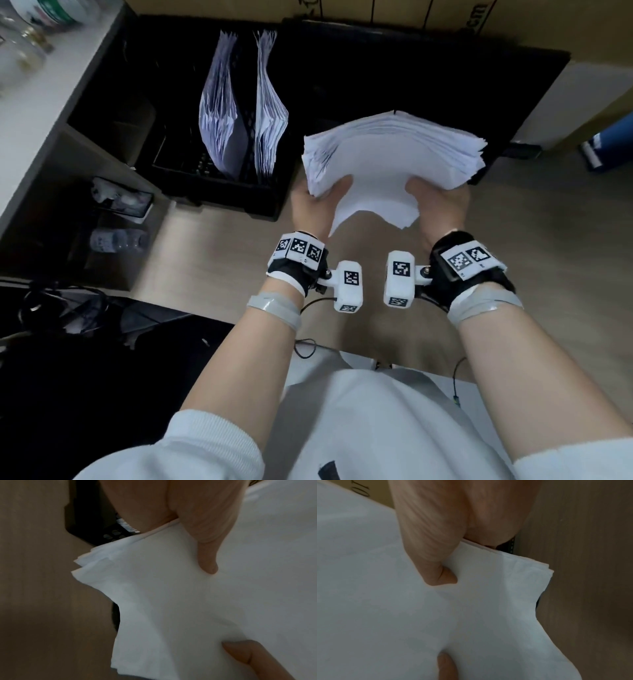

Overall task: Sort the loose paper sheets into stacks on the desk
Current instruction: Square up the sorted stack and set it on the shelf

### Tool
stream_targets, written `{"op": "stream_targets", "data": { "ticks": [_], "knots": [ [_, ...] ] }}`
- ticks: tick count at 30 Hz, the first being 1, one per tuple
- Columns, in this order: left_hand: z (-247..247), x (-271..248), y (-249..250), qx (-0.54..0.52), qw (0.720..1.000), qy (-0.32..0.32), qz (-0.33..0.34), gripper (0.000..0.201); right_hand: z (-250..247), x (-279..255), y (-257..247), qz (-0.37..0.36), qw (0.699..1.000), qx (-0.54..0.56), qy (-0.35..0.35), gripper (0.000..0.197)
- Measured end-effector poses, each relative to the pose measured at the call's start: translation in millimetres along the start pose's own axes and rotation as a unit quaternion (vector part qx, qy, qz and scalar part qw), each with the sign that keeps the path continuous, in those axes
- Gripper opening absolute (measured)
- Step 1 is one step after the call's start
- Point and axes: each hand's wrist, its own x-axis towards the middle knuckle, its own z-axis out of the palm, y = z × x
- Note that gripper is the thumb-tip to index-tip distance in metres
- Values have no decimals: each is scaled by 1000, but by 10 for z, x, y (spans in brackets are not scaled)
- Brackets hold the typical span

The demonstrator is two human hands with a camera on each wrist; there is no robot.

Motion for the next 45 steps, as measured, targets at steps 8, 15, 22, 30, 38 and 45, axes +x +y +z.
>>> {"op": "stream_targets", "data": {
  "ticks": [8,15,22,30,38,45],
  "knots": [
    [-85,-141,-703,131,980,-6,-148,31,-232,23,837,156,979,-129,-29,22],
    [-271,-218,-622,136,973,-67,-173,28,-228,-2,718,151,976,-153,-20,14],
    [-923,-442,-602,140,973,-10,-184,31,359,-211,574,122,969,-184,-111,7],
    [-1825,-416,-344,-6,973,185,-142,18,1473,-488,586,75,915,-253,-304,14],
    [-2363,-3,-137,-28,964,237,-115,21,2305,-638,592,20,901,-274,-335,13],
    [-2309,395,185,-4,977,195,-89,14,2448,-445,395,28,940,-209,-267,20]
  ]
}}
